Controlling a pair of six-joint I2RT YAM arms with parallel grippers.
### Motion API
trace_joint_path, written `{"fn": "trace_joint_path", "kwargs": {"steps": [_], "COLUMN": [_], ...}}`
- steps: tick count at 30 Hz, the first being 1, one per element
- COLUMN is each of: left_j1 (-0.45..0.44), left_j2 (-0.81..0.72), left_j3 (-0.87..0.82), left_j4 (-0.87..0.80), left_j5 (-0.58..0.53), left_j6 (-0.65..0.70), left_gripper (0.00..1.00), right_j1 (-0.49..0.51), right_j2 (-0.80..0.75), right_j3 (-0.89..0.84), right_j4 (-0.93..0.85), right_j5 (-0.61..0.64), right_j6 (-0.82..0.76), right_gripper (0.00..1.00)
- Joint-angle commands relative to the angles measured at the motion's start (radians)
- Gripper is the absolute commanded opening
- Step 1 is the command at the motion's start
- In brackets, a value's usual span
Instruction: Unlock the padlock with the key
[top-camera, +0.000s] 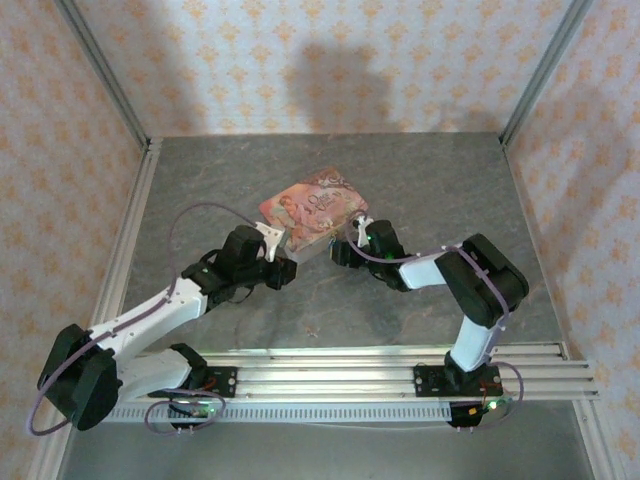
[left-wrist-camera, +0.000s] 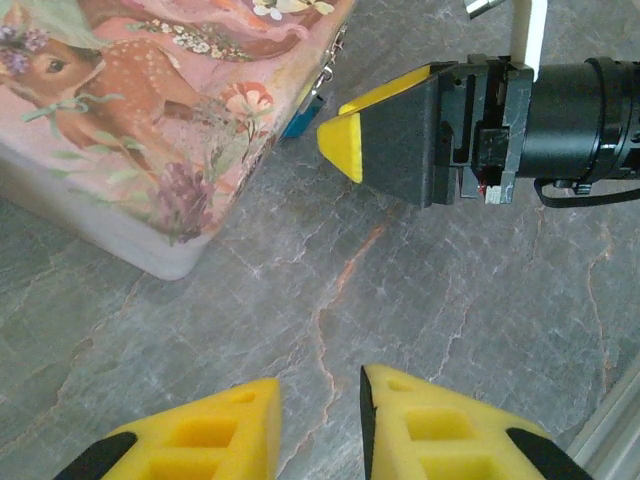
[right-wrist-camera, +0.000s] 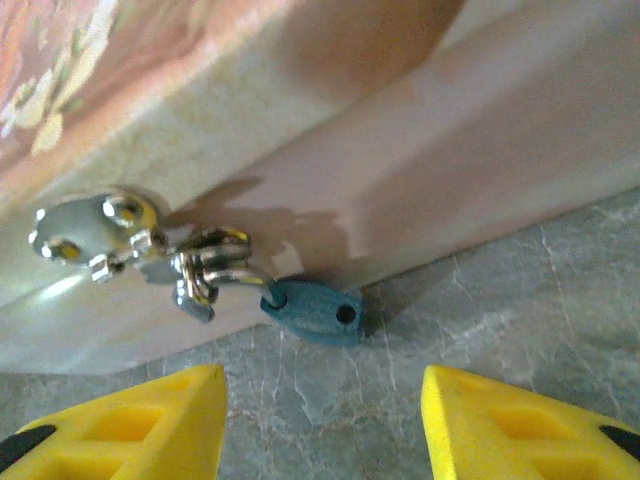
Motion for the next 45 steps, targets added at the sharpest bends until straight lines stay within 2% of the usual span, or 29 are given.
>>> {"fn": "trace_joint_path", "kwargs": {"steps": [1, 11, 13, 19, 27, 34, 39, 45], "left_j1": [-0.004, 0.003, 0.005, 0.008, 0.011, 0.019, 0.031, 0.039], "left_j2": [0.017, 0.068, 0.073, 0.078, 0.066, 0.066, 0.063, 0.056], "left_j3": [0.048, 0.07, 0.071, 0.075, 0.076, 0.078, 0.077, 0.067], "left_j4": [0.05, 0.026, 0.023, 0.009, -0.008, -0.015, -0.015, -0.02], "left_j5": [0.015, -0.006, -0.013, -0.025, -0.042, -0.052, -0.057, -0.062], "left_j6": [0.025, 0.057, 0.055, 0.053, 0.053, 0.039, 0.02, 0.007], "left_gripper": [0.28, 0.28, 0.28, 0.28, 0.28, 0.28, 0.28, 0.28], "right_j1": [-0.007, 0.002, 0.005, 0.005, 0.002, 0.002, 0.002, 0.002], "right_j2": [0.072, 0.11, 0.114, 0.087, -0.002, -0.07, -0.105, -0.107], "right_j3": [0.041, 0.116, 0.125, 0.105, 0.046, 0.032, 0.019, 0.01], "right_j4": [0.038, -0.055, -0.072, -0.073, -0.036, -0.059, -0.051, 0.031], "right_j5": [0.042, -0.051, -0.068, -0.071, -0.082, -0.091, -0.007, 0.035], "right_j6": [-0.041, -0.16, -0.175, -0.17, -0.118, -0.089, 0.098, 0.312], "right_gripper": [0.54, 0.46, 0.4, 0.13, 0.0, 0.0, 0.0, 0.0]}}
